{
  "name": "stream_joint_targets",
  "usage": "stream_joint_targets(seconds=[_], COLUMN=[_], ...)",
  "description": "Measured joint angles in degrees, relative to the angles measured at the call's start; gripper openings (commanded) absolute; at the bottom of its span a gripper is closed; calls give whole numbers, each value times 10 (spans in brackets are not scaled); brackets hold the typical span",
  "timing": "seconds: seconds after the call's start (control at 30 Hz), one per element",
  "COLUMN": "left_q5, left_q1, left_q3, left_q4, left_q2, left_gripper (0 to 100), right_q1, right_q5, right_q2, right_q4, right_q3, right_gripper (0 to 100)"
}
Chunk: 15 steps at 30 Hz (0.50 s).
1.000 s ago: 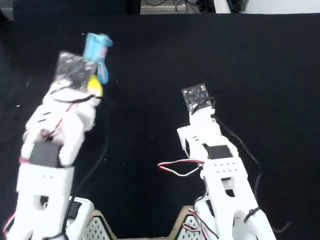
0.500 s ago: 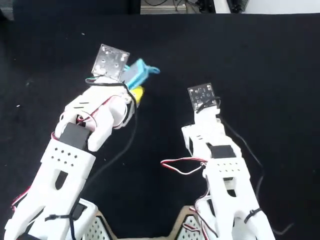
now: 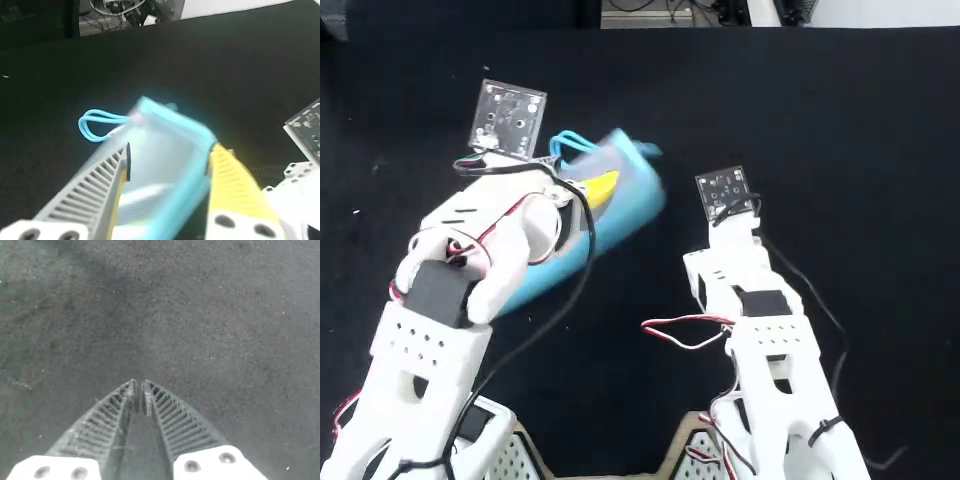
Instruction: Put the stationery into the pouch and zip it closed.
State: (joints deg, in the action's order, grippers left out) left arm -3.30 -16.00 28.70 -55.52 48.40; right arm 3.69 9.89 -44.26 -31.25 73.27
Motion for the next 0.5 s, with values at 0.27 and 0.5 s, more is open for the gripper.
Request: stream_joint_targets(seconds=[0.27,0.5], left_q5=[0,36], left_q1=[-1,101], left_q3=[-5,58], left_q4=[-8,-22], left_q2=[11,13], left_gripper=[256,35], right_q1=[0,-16], right_q5=[0,0], right_q2=[0,-35], right_q4=[0,0], right_q3=[0,20], right_gripper=[11,11])
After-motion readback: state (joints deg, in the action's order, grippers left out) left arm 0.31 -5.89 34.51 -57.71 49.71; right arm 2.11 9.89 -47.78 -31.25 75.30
